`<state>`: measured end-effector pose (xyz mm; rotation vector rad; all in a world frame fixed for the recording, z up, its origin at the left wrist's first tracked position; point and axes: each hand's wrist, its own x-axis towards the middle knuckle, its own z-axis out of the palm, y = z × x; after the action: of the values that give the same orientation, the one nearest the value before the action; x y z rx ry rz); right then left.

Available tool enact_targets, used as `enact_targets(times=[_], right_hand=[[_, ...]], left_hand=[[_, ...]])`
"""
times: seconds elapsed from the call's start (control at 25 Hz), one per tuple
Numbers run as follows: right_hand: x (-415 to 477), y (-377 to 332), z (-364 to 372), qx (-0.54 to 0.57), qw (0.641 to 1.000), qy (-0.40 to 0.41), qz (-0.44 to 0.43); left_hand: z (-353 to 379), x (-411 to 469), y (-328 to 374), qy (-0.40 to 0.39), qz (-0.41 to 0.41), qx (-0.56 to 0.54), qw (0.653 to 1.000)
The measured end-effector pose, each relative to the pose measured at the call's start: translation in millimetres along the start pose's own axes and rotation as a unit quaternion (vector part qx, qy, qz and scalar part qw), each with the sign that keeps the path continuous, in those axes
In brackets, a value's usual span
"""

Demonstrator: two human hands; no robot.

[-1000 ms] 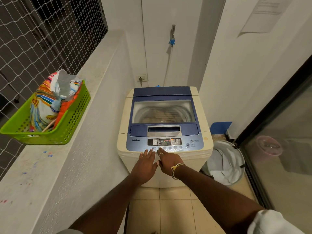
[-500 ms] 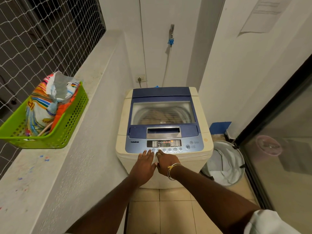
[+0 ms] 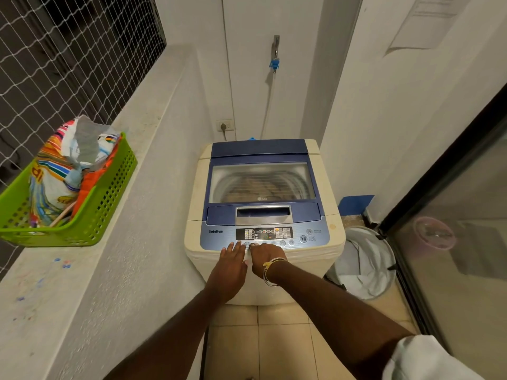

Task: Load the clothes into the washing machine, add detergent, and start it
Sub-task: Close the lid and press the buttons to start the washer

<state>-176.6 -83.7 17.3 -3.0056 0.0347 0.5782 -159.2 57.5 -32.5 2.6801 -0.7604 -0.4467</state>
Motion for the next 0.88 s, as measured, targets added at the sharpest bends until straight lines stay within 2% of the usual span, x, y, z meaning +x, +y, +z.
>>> enact_targets(times=[0.28,0.52,0.88], right_hand=[[12.7,0.8,-14.3,-0.018,0.999,-0.038,-0.007],[-24.2,18.2,16.4,0.024,0.998,0.052,-0.024],[-47.0,61.1,44.0,0.050,0.994,0.094,-0.015]], left_hand=[[-1.8,-19.3,3.8,0.025,-0.010,0.008,1.000],[-6.0,-28.8,4.5,0.035,-0.002,0.032,0.999],[-8.8,-34.1,22.9,0.049,0.021,0.039,0.998]])
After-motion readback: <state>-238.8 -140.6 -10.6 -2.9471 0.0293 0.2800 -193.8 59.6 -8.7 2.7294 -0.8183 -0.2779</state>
